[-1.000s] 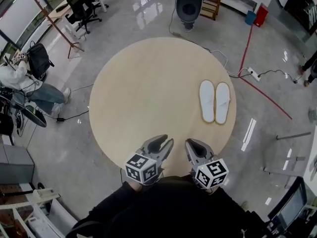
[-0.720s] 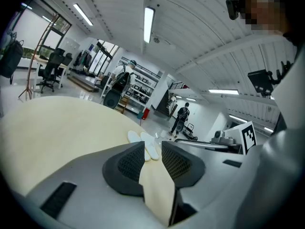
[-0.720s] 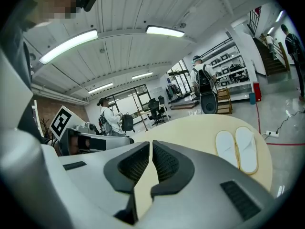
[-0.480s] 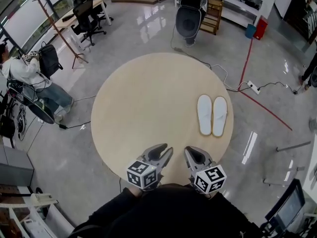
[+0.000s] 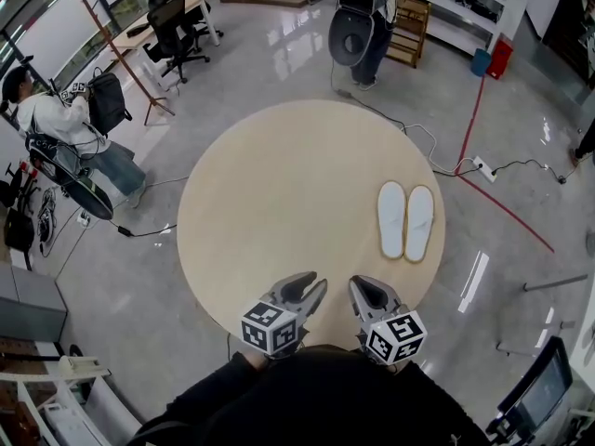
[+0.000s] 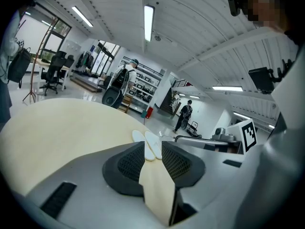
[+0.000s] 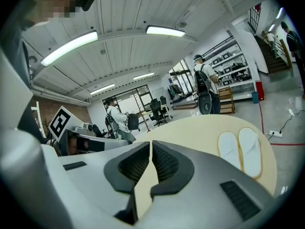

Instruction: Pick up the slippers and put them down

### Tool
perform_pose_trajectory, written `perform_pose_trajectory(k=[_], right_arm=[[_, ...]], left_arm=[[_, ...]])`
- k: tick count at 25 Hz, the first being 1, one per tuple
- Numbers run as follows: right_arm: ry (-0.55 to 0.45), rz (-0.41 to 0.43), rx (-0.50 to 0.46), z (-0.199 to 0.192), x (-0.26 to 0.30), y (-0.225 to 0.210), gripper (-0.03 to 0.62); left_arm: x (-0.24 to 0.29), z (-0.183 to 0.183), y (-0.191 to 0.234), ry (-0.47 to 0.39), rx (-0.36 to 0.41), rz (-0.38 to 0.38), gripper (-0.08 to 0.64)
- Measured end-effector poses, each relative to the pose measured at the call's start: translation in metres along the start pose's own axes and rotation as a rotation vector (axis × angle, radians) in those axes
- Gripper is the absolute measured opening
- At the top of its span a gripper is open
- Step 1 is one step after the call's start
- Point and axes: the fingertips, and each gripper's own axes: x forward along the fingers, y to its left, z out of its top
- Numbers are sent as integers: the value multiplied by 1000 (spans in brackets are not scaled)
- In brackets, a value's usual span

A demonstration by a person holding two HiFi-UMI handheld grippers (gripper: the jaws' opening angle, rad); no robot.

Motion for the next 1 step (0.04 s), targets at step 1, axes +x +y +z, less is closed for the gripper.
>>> perform_pose_trajectory(k=[1], right_arm=[[1, 1, 2, 0, 1, -1, 31]], left_arm=[[1, 0, 1, 2, -1, 1, 123]])
